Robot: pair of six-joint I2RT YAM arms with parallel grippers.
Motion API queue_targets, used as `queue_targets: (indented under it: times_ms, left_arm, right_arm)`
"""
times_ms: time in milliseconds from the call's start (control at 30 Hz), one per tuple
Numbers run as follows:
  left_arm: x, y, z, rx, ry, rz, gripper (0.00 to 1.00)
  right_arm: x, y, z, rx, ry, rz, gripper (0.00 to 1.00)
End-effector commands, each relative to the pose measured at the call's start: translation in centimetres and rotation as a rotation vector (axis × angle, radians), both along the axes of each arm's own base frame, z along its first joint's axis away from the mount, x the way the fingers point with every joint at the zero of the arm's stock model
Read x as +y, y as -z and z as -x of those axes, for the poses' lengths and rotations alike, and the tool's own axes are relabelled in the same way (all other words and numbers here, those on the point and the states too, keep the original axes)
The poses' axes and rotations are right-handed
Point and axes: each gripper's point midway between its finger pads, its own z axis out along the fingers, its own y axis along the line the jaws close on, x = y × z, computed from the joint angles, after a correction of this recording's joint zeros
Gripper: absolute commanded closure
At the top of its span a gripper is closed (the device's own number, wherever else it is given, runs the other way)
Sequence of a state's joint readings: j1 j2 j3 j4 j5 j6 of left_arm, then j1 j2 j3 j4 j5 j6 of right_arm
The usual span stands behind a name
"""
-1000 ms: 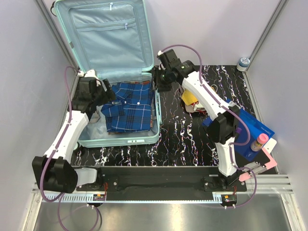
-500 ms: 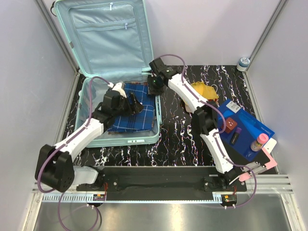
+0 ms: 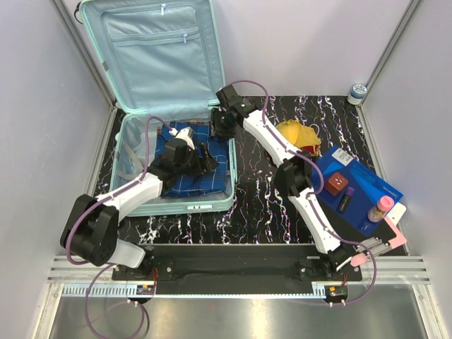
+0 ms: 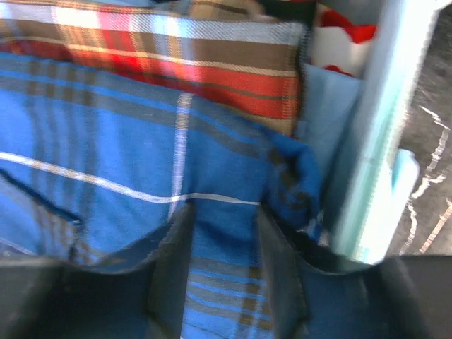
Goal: Pack the luggage
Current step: Place the clothes in the luggage, then pick up the clothes at the center of the board.
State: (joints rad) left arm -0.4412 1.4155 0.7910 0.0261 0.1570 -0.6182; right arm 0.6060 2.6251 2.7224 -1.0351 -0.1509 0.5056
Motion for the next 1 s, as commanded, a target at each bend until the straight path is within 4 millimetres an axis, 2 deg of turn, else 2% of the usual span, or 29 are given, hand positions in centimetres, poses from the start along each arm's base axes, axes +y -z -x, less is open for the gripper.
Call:
queue_targets:
  times_ms: [0, 67, 100, 133, 167, 200, 267, 300, 333, 367, 433, 467, 533, 567, 600, 633, 667, 700, 733, 767, 800, 833, 867, 900, 967]
  left_arm:
    - [-1.4, -1.8, -0.6, -0.056, 0.038, 0.013, 0.23]
    - [-1.5, -2.7, -0.6, -0.067, 0.047, -0.001, 0.21]
    - [-1.7, -4.0, -1.2, -0.103, 0.039, -0.002, 0.20]
    - [-1.4, -4.0, -0.9, -0.090, 0.039, -0.026, 0.19]
    - [-1.2, -4.8, -1.0, -0.108, 0.035, -0.027, 0.16]
    - [-1.0, -5.9, -1.5, -0.132, 0.021, -0.034, 0.15]
    - [-0.7, -7.3, -1.6, -0.163, 0.021, -0.052, 0.12]
    - [-0.7, -8.7, -1.9, -0.190, 0.019, -0.051, 0.11]
    - [-0.7, -9.2, -1.9, -0.201, 0.026, -0.061, 0.10]
    - [-0.7, -10.0, -1.8, -0.218, 0.030, -0.059, 0.10]
    - [-0.5, -11.6, -2.0, -0.250, 0.029, -0.059, 0.09]
    - [-0.5, -12.3, -2.1, -0.265, 0.026, -0.058, 0.09]
    - [-0.3, -12.9, -1.9, -0.279, 0.023, -0.059, 0.09]
    - [-0.2, -13.1, -1.9, -0.284, 0.022, -0.058, 0.08]
    - [-0.1, -13.1, -1.8, -0.287, 0.023, -0.062, 0.08]
    - [0.0, -13.2, -1.7, -0.290, 0.022, -0.062, 0.08]
    - [0.0, -13.1, -1.6, -0.288, 0.024, -0.061, 0.08]
    - [0.0, -13.1, -1.6, -0.290, 0.026, -0.063, 0.08]
    - [0.0, -13.0, -1.5, -0.285, 0.028, -0.065, 0.08]
    - [-0.1, -12.8, -1.4, -0.282, 0.033, -0.064, 0.08]
    - [-0.1, -12.7, -1.4, -0.278, 0.036, -0.062, 0.08]
    - [-0.1, -12.5, -1.4, -0.274, 0.036, -0.064, 0.08]
    - [-0.2, -12.4, -1.3, -0.270, 0.039, -0.064, 0.08]
    - [-0.2, -12.3, -1.2, -0.266, 0.041, -0.062, 0.08]
    - [-0.2, -11.8, -1.2, -0.255, 0.041, -0.065, 0.07]
  right_arm:
    - [-0.3, -0.2, 0.0, -0.009, -0.018, 0.007, 0.45]
    - [-0.1, -1.9, 0.4, -0.018, -0.035, -0.022, 0.38]
    - [-0.2, -4.0, 0.5, -0.047, -0.041, -0.044, 0.33]
    - [-0.2, -4.8, 0.8, -0.051, -0.048, -0.056, 0.30]
    - [-0.4, -5.7, 0.9, -0.058, -0.051, -0.067, 0.29]
    - [-0.7, -7.9, 1.2, -0.084, -0.058, -0.094, 0.28]
    - [-1.3, -10.2, 1.4, -0.110, -0.060, -0.116, 0.27]
    - [-2.1, -12.7, 1.6, -0.147, -0.057, -0.137, 0.26]
    - [-2.6, -13.3, 1.8, -0.156, -0.058, -0.137, 0.25]
    - [-3.4, -15.7, 2.1, -0.196, -0.050, -0.153, 0.25]
    - [-5.3, -17.0, 1.9, -0.217, -0.025, -0.144, 0.24]
    - [-6.3, -19.1, 2.4, -0.251, -0.015, -0.157, 0.23]
    - [-9.2, -19.2, 1.8, -0.254, 0.035, -0.126, 0.22]
    - [-10.6, -20.6, 2.0, -0.279, 0.053, -0.130, 0.21]
    - [-11.9, -19.3, 1.9, -0.254, 0.075, -0.095, 0.20]
    - [-14.3, -19.2, 1.2, -0.252, 0.122, -0.078, 0.19]
    - [-15.7, -19.6, 1.3, -0.259, 0.146, -0.069, 0.17]
    - [-16.9, -17.5, 1.4, -0.213, 0.167, -0.036, 0.17]
    - [-19.2, -16.9, 0.6, -0.206, 0.211, -0.027, 0.15]
    - [-20.3, -16.7, 0.8, -0.202, 0.229, -0.024, 0.15]
    - [-21.4, -14.4, 1.0, -0.148, 0.248, -0.009, 0.14]
    - [-22.3, -14.5, 0.9, -0.159, 0.267, -0.018, 0.14]
    - [-24.1, -13.8, 0.5, -0.148, 0.306, -0.018, 0.14]
    - [-24.8, -12.0, 0.9, -0.101, 0.319, -0.019, 0.14]
    - [-26.6, -11.2, 0.7, -0.094, 0.359, -0.025, 0.14]
